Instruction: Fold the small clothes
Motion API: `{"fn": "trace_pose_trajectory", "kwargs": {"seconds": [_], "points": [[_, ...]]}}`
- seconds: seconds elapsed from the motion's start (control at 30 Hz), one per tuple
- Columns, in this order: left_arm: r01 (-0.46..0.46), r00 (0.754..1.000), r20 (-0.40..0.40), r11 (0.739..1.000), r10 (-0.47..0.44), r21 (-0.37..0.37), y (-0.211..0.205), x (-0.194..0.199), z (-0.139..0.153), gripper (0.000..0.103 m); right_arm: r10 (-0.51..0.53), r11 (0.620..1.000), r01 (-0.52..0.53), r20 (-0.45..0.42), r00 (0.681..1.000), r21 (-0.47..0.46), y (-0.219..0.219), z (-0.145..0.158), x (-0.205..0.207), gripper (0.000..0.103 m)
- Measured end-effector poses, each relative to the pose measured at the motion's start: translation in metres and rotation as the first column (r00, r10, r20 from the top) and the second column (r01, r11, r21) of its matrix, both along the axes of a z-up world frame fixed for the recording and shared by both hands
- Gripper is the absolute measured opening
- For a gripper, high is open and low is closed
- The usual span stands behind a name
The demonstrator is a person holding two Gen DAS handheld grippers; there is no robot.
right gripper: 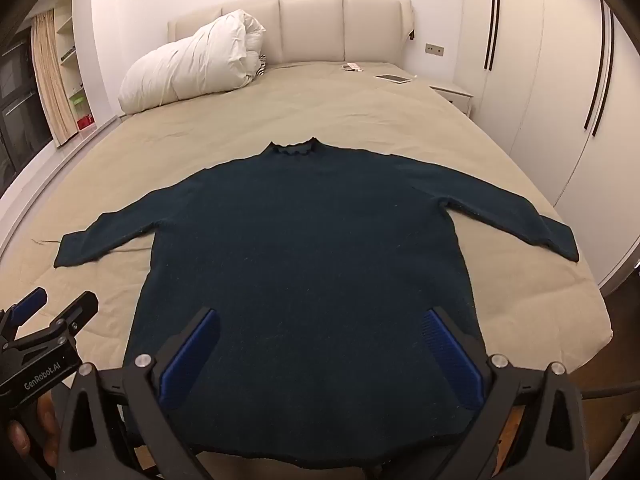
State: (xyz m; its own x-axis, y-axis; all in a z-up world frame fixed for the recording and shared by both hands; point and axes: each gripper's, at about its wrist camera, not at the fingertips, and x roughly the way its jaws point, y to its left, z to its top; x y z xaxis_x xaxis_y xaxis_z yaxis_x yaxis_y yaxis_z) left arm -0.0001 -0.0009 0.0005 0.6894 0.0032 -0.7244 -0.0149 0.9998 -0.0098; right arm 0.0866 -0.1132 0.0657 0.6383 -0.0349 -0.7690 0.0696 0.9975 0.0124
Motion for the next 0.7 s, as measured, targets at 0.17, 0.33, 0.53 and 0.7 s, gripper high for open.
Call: {"fn": "trace_pose_trajectory", "kwargs": {"seconds": [0.17,0.33,0.53,0.7], "points": [[-0.004,1.0,0.004,1.0,0.004,-0.022,0.002,0.0,0.0,0.103,-0.006,1.0,0.006,-0.007,1.0,0.001,0.001,-0.002,0.001,0.103],[-0.006,1.0,0.004,1.0,0.006,-0.003,-0.001,-0.001,0.0,0.103,0.001,1.0,-0.001,-0.016,1.0,-0.008,0.005,-0.008,0.003,0.103],[-0.004,1.0,0.001,1.0,0.004,-0.004,0.001,0.001,-0.004,0.103,0.015,1.0,-0.016,-0.025,1.0,-0.017,0.01,-0.009,-0.002,0.103],[-0.005,1.0,0.003,1.0,0.005,-0.005,0.002,0.001,-0.003,0.103,0.018,1.0,-0.019,-0.037,0.999,-0.019,0.013,-0.012,-0.002,0.103]]}}
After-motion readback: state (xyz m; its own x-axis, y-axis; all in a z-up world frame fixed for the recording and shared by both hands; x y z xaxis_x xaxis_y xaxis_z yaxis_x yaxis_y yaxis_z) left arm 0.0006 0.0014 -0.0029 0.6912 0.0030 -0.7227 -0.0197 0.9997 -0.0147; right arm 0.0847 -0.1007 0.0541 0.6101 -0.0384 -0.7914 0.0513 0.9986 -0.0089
